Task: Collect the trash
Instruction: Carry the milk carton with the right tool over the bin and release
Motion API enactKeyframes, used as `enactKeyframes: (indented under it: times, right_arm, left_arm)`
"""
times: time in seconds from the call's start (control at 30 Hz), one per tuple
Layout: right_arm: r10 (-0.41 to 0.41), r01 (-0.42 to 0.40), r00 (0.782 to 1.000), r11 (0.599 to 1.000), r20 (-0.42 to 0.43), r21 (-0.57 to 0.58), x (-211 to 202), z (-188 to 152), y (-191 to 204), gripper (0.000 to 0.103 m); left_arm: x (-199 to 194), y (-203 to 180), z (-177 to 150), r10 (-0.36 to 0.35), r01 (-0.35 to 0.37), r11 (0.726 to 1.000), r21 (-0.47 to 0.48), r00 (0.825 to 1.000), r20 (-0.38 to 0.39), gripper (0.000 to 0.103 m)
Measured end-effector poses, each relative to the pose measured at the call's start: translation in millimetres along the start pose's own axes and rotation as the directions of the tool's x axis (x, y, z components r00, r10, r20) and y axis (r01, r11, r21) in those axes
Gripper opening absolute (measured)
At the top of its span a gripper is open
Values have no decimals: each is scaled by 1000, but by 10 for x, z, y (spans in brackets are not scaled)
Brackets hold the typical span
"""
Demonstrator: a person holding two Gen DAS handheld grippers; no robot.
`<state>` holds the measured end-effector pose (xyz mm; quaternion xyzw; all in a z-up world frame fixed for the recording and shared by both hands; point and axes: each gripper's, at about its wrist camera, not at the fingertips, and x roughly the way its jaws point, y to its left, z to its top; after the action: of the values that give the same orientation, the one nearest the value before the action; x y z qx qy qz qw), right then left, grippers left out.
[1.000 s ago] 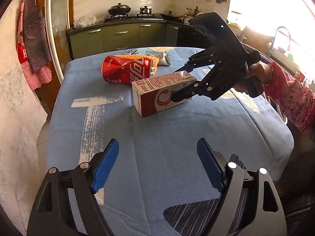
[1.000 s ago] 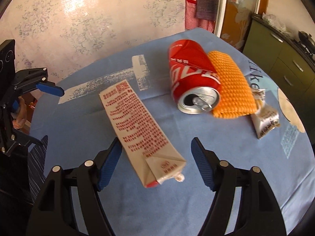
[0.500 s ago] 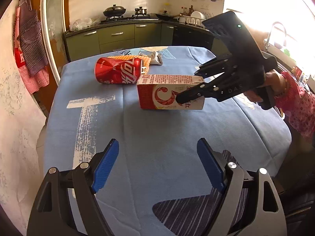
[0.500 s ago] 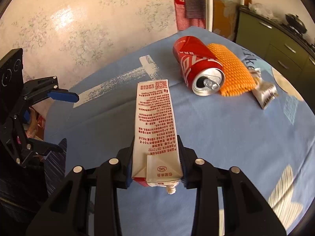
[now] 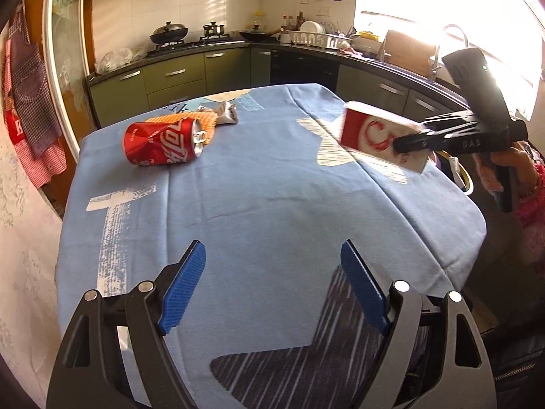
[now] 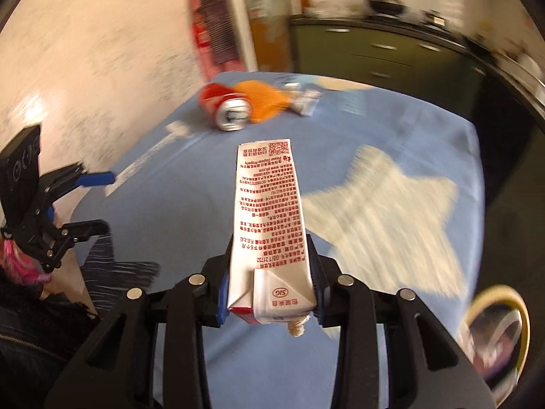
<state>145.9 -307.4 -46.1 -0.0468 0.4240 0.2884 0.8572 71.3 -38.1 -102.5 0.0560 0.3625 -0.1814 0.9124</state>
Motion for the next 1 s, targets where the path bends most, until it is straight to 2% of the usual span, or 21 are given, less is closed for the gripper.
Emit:
enactKeyframes:
  times: [0.13, 0.23, 0.3, 0.43, 0.53, 0.57, 0.6, 0.63, 0.73, 0.8, 1.0]
  right_arm:
    - [-177, 168, 984, 961, 22, 221, -504, -349, -676, 34]
    - [-318, 305, 948, 889, -19, 343, -794, -628, -1121, 34]
    - [-346, 336, 937, 865, -43, 373, -850, -767, -1304, 34]
    - [-335, 343, 938, 861, -88, 375, -791, -958, -1541, 34]
    - [-298, 322, 947, 888, -122, 330, -618, -1026, -1665, 35]
    - [-323, 355, 934, 879, -150, 319, -549, -1053, -1715, 42]
    - [-372, 410, 912, 855, -175, 319, -519, -1082, -1768, 51]
    - [-392, 430, 902, 841, -178, 329, -527, -1105, -1797, 53]
    - [-378, 396, 917, 831, -125, 391, -636, -1149, -1810, 53]
    - [-401, 412, 909, 827, -113, 382, -710, -1145, -1725, 53]
    - [-397, 387, 916, 840, -55, 381, -861, -1080, -1465, 54]
  left_arm:
    - [24, -125, 27, -14, 15, 999, 29, 1000, -3, 81]
    - [29, -229, 54, -23, 23, 998, 53, 1000, -1, 81]
    - [26, -285, 74, -28, 28, 997, 67, 1000, 1, 81]
    - [28, -383, 109, -24, 24, 996, 91, 1000, -4, 81]
    - [45, -429, 123, -25, 26, 995, 101, 1000, -12, 81]
    - [46, -443, 128, -25, 26, 994, 104, 1000, -13, 81]
    - [60, -449, 133, -24, 25, 994, 108, 1000, -15, 81]
    - [66, -469, 138, -21, 23, 993, 112, 1000, -16, 81]
    - [72, -503, 146, -22, 25, 992, 125, 1000, -20, 81]
    - [91, -509, 157, -24, 28, 991, 130, 999, -25, 81]
    - [202, -433, 262, -13, 18, 992, 128, 999, -35, 82]
